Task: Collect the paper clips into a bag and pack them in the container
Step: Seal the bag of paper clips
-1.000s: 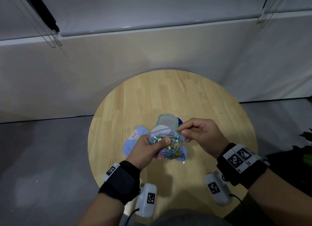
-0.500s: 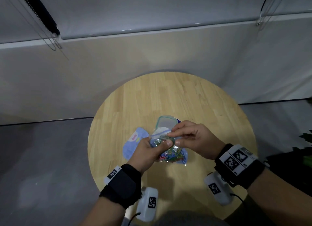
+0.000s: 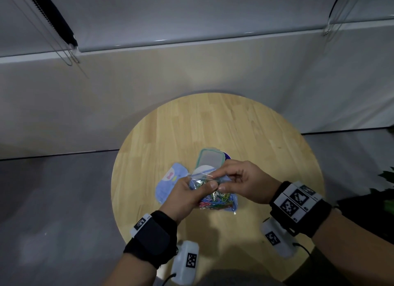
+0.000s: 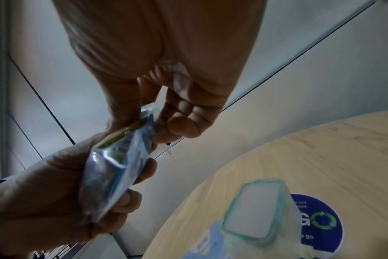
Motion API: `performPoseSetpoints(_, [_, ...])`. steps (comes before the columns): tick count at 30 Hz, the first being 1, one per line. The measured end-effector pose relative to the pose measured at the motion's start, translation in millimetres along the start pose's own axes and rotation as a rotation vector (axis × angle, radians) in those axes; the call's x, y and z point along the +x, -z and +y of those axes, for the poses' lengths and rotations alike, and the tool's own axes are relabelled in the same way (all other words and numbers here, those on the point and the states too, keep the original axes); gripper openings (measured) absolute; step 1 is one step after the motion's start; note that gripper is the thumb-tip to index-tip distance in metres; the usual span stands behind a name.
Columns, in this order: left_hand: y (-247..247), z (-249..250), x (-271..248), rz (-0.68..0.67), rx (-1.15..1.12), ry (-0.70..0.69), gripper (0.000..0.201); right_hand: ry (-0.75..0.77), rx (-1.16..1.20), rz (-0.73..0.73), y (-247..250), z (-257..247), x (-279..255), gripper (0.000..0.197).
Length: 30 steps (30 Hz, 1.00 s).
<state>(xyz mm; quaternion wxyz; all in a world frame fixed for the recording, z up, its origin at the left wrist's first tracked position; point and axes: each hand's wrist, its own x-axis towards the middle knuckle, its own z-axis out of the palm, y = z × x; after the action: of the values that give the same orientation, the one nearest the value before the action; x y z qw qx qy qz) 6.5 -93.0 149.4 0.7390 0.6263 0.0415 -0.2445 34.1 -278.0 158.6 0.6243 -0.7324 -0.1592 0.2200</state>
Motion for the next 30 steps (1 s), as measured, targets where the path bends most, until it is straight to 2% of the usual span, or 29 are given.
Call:
performPoseSetpoints(6, [3.4, 2.8, 3.6, -0.013, -0.019, 0.02, 0.027, -0.016, 0.026, 0.017, 0.6, 2.4, 2.2, 0.037])
performPoseSetpoints(12, [1.6, -5.6, -1.7, -0.054, 0.012, 0.059, 0.02, -0.209, -0.041, -0.156, 2.8, 2.0, 3.7, 0.024])
performPoseSetpoints(17, [0.5, -4.6, -3.4, -0.074, 0.007, 0.049, 0.021, -0.176, -0.099, -0.177, 1.5, 0.3, 4.6, 0.018])
performPoseSetpoints(22, [0.7, -1.3, -2.4, -0.023, -0.007, 0.028, 0.025, -0.188, -0.165, -0.215, 8.2, -9.0, 6.9, 0.03])
performPoseSetpoints(24, [1.1, -0.2, -0.7, -0.025, -0.007, 0.043, 0.03, -0.146, -0.146, -0.179, 8.0, -12.6, 8.3, 0.035])
performPoseSetpoints(26, [1.4, 0.3, 0.5, -0.02, -0.015, 0.061, 0.032, -0.139, -0.056, -0.068, 9.5, -12.8, 9.5, 0.037])
performPoseSetpoints(28, [1.8, -1.5, 2.1, -0.001, -0.022, 0.056, 0.031, -0.152, -0.056, 0.005, 14.1, -13.4, 8.6, 0.03])
performPoseSetpoints(30, [2.2, -3.0, 2.6, 0.019, -0.022, 0.031, 0.032, -0.157, -0.178, 0.004, 16.9, -13.9, 7.3, 0.019])
